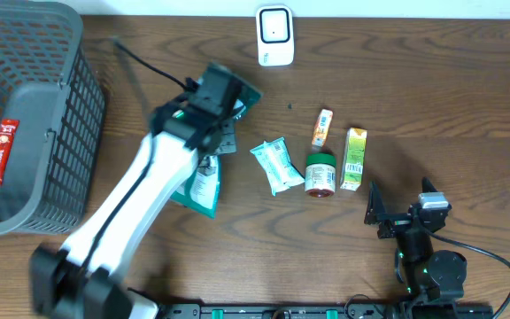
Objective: Scan the item barcode
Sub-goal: 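Carry the gloves pack out and lay it left of the wipes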
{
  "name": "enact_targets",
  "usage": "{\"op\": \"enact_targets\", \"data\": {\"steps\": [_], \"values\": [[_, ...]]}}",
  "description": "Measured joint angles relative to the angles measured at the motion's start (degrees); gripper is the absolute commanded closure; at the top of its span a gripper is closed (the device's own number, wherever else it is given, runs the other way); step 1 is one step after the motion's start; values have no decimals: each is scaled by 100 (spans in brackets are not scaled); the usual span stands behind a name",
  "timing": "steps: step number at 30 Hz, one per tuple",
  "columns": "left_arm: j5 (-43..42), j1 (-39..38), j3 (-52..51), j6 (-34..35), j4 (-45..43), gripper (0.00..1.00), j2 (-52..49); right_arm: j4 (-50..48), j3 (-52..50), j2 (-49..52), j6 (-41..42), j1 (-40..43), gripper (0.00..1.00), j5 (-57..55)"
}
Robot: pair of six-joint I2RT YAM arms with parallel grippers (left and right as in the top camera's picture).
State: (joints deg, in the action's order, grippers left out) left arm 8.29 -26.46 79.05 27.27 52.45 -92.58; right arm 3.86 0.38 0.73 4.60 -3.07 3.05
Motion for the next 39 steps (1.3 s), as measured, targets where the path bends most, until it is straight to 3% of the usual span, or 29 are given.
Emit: {"op": "enact_targets", "data": {"steps": [7,8,10,11,13,18,26,33,35,39], "values": [[-326,-74,-2,433,-511,93,-1458,0,0,0,0,0,1,0],[-424,-79,-2,448,-649,86,-1600,0,0,0,0,0,1,0],[-658,-85,-2,459,-863,51,-1790,0,0,0,0,0,1,0],[-807,-85,-4,415,-979,43,-1849,0,0,0,0,0,1,0],[-1043,-83,-4,343,-1119,36,-1880,0,0,0,0,0,1,0],[-1360,-17,186,94,-1019,30,-1827,0,0,0,0,0,1,0],[-1054,463,452,-111,-402,33,-957,0,0,0,0,0,1,0],[144,837,343,-219,203,79,-881,0,0,0,-2,0,1,0],[297,927,212,-208,157,86,-896,0,0,0,0,0,1,0],[459,1036,-227,-205,-177,87,-946,0,0,0,0,0,1,0]]}}
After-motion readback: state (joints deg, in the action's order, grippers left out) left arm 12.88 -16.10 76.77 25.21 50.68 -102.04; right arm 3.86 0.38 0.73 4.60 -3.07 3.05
